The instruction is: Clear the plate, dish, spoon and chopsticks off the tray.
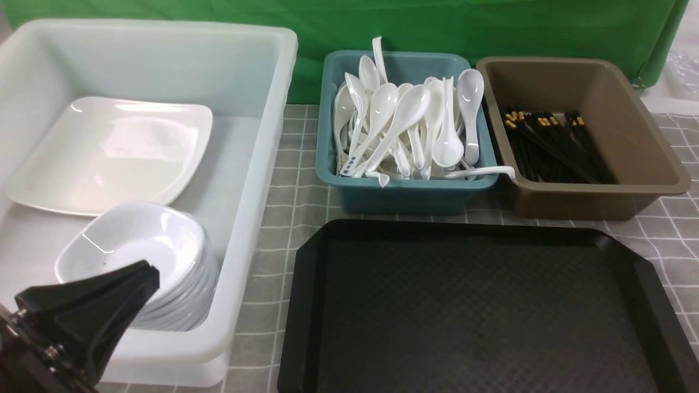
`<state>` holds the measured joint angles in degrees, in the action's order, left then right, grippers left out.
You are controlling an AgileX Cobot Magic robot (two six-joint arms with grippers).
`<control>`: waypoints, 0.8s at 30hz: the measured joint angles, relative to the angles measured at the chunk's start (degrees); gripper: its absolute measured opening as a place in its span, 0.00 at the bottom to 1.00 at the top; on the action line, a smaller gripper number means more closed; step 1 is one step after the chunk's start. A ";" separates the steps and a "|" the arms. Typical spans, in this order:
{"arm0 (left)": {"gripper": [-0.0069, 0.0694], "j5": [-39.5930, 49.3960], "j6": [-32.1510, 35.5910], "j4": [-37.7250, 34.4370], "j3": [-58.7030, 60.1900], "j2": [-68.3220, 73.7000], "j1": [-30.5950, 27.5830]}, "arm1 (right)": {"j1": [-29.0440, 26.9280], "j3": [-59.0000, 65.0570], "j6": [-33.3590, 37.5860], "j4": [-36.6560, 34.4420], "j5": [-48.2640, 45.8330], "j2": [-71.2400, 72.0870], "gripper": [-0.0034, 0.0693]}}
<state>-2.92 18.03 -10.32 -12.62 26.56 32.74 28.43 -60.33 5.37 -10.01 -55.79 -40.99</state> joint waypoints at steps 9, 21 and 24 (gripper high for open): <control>0.10 1.48 0.00 0.00 2.17 0.00 0.00 | -14.84 11.19 8.66 2.68 14.44 10.75 0.07; 0.10 1.69 0.02 0.00 2.17 0.00 0.00 | -23.25 55.52 6.17 2.68 39.52 36.92 0.07; 0.10 1.73 0.02 0.00 2.17 0.00 0.00 | -23.37 60.16 5.05 2.63 39.69 40.39 0.07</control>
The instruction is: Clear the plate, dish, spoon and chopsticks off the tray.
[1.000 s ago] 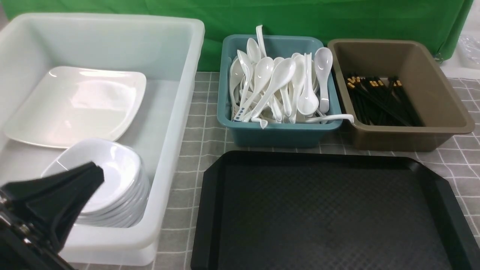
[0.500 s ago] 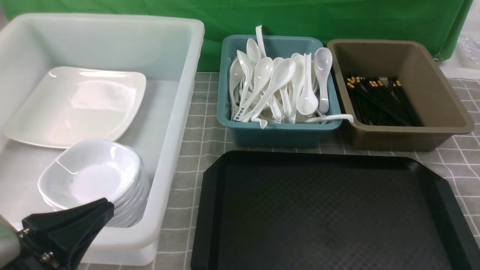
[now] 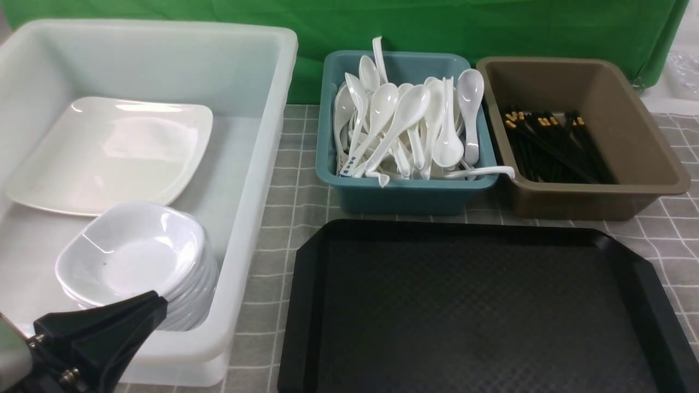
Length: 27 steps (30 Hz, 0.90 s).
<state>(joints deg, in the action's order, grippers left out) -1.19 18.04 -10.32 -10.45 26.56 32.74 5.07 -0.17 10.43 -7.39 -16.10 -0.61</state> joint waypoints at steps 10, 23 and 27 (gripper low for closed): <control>0.10 0.37 0.00 0.00 0.00 0.05 0.00 | 0.00 0.50 -2.69 -0.16 1.09 0.51 0.08; 0.10 0.48 0.00 0.00 0.00 0.05 0.00 | 0.00 0.50 -3.36 -0.20 1.09 0.53 0.11; 0.10 0.48 0.00 0.00 0.00 0.05 0.00 | 0.00 0.50 -3.36 -0.20 1.09 0.53 0.13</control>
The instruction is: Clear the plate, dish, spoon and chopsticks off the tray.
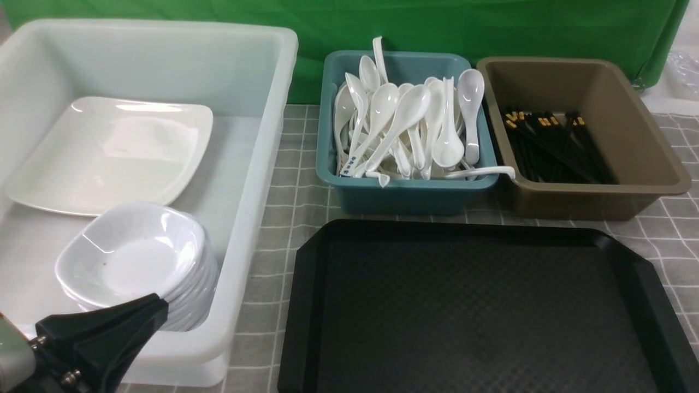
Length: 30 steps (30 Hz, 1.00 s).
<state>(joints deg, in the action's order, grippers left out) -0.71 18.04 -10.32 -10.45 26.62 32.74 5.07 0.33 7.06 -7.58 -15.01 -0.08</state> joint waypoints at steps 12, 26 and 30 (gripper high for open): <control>0.10 -2.33 -2.15 5.23 0.14 -1.14 -4.02 | 0.00 0.00 0.00 0.00 0.07 0.00 0.16; 0.10 2.80 -17.26 5.06 10.69 -21.33 -34.04 | 0.00 0.00 0.00 0.00 0.07 0.04 0.20; 0.10 12.24 -16.86 4.73 10.84 -26.23 -36.65 | 0.00 0.00 0.00 0.00 0.07 0.04 0.22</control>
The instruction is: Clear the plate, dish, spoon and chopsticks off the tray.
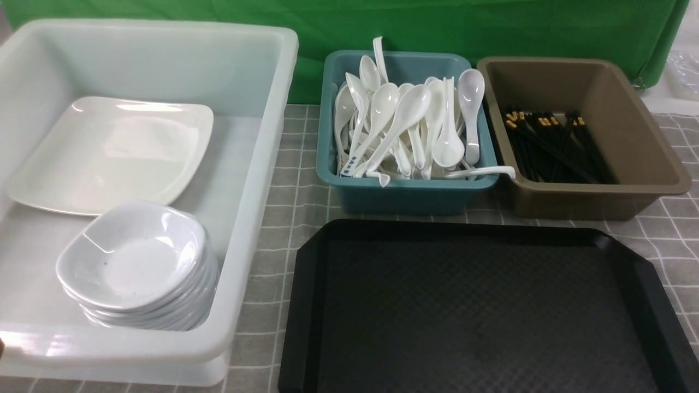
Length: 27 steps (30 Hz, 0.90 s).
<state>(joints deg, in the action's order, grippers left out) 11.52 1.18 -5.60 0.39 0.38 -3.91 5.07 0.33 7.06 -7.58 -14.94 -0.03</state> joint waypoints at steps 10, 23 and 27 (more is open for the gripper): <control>0.10 0.45 4.78 0.04 0.00 -0.46 -0.07 | 0.00 0.00 0.00 0.00 0.00 0.00 0.25; 0.10 0.51 5.00 0.04 0.00 -0.46 -0.07 | 0.00 0.00 0.00 0.00 0.00 0.00 0.28; 0.10 0.59 5.00 0.04 0.00 -0.46 -0.07 | 0.00 0.00 0.00 0.00 -0.05 0.00 0.30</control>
<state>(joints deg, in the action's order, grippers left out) 12.11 6.18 -5.56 0.39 -0.07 -3.98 5.07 0.33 7.06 -7.58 -15.00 -0.03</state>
